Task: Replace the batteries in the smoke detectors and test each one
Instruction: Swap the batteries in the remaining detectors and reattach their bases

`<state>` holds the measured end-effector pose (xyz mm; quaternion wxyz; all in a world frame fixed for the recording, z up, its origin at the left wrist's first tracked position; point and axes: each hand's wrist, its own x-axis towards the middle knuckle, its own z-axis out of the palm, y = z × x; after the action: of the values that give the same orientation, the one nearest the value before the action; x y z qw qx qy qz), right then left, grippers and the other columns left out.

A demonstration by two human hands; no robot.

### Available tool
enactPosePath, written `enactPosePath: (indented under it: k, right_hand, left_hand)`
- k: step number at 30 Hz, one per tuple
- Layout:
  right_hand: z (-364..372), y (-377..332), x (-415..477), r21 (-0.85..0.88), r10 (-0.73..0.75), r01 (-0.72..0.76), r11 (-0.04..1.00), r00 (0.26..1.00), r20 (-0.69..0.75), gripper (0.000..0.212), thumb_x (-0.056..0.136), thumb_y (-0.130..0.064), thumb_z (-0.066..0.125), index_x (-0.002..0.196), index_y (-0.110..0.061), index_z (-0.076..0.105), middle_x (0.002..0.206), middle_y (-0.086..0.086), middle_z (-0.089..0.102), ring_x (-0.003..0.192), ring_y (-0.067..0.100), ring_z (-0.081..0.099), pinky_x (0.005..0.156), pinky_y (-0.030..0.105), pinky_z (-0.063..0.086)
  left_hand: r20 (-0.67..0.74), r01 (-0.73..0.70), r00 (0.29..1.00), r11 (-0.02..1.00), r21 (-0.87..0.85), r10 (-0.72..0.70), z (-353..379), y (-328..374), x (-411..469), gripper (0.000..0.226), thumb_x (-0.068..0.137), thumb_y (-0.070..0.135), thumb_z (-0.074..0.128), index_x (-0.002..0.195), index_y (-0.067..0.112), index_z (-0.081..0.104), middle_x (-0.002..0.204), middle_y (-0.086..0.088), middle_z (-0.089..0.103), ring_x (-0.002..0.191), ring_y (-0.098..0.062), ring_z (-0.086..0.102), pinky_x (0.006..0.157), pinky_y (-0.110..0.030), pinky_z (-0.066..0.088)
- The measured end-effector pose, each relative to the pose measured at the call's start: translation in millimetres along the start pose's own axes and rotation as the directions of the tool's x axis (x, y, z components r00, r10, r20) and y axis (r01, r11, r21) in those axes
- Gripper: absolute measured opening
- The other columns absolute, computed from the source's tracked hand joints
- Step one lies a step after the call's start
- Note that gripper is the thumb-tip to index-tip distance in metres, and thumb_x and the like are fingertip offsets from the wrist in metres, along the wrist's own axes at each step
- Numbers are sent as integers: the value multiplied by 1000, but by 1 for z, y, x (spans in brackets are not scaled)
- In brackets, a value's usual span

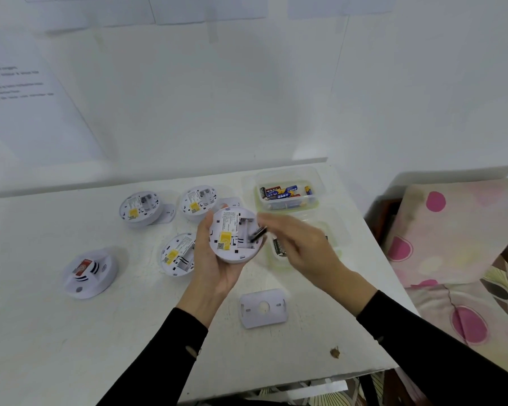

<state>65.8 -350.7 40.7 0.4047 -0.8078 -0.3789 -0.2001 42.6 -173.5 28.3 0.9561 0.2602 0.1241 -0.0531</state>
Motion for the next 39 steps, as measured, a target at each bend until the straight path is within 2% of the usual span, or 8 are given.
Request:
enactPosePath:
  k: [4, 9, 14, 18, 21, 26, 34, 39]
  right_hand:
    - [-13, 27, -4, 198, 489, -459, 866, 859, -149, 18, 96, -6, 56, 104, -12, 71, 101, 1, 71, 93, 5, 64, 82, 8, 44]
    - [-14, 64, -17, -193, 683, -655, 731, 709, 176, 21, 97, -13, 55, 109, -7, 71, 109, 7, 70, 99, 19, 62, 73, 9, 34]
    - [-10, 59, -15, -357, 532, -455, 816, 832, 154, 24, 96, -14, 54, 112, -12, 71, 114, 3, 69, 102, 24, 64, 89, 32, 49]
    - [1, 14, -25, -109, 197, -178, 978, 960, 199, 23, 91, -9, 54, 105, -10, 72, 99, 4, 67, 90, 16, 63, 82, 24, 49]
    - [13, -4, -50, 23, 63, -80, 997, 906, 418, 23, 93, -15, 55, 108, -13, 71, 108, 1, 66, 98, 12, 63, 85, 23, 50]
    - [24, 10, -81, -28, 124, -135, 990, 782, 611, 37, 85, -43, 62, 117, -23, 65, 138, -3, 54, 124, 13, 52, 101, 33, 47]
    - [35, 11, -83, -66, 117, -97, 993, 802, 585, 43, 75, -33, 72, 115, -22, 64, 124, -1, 62, 113, 16, 56, 95, 33, 48]
    - [42, -1, -59, 15, 85, -107, 994, 859, 505, 47, 75, -32, 73, 119, -21, 60, 123, -5, 58, 114, 12, 52, 98, 24, 42]
  left_hand:
    - [-5, 7, 1000, 1000, 14, -7, -11, 6, -3, 75, 78, 44, 72, 143, 12, 51, 138, -20, 58, 119, -41, 59, 91, -56, 54]
    - [-10, -10, 1000, 1000, 24, 10, -15, 10, -4, 107, 53, 41, 92, 145, 12, 47, 140, -22, 56, 112, -41, 65, 85, -56, 55]
    - [-54, 1, 999, 1000, 7, -1, -11, 9, -7, 76, 79, 44, 66, 145, 12, 47, 138, -22, 57, 106, -40, 67, 87, -57, 56]
    - [-64, 3, 998, 1000, -6, -3, -10, 10, -8, 69, 83, 45, 59, 143, 11, 50, 138, -22, 57, 106, -39, 68, 88, -57, 56]
    - [-80, -7, 997, 1000, 1, 8, -12, 11, -9, 71, 85, 46, 58, 146, 11, 47, 140, -23, 55, 111, -40, 65, 87, -56, 56]
    - [-97, -17, 995, 1000, -14, 16, -16, 15, -12, 67, 89, 47, 54, 145, 11, 48, 139, -22, 57, 117, -40, 61, 86, -56, 56]
    - [-125, -66, 990, 998, -6, 65, -28, 20, -21, 57, 94, 47, 51, 138, 11, 54, 136, -22, 60, 125, -41, 57, 92, -62, 52]
    - [-166, -102, 979, 988, 114, 120, -42, 47, -34, 50, 95, 51, 45, 119, 14, 69, 120, -13, 69, 104, -27, 68, 82, -38, 59]
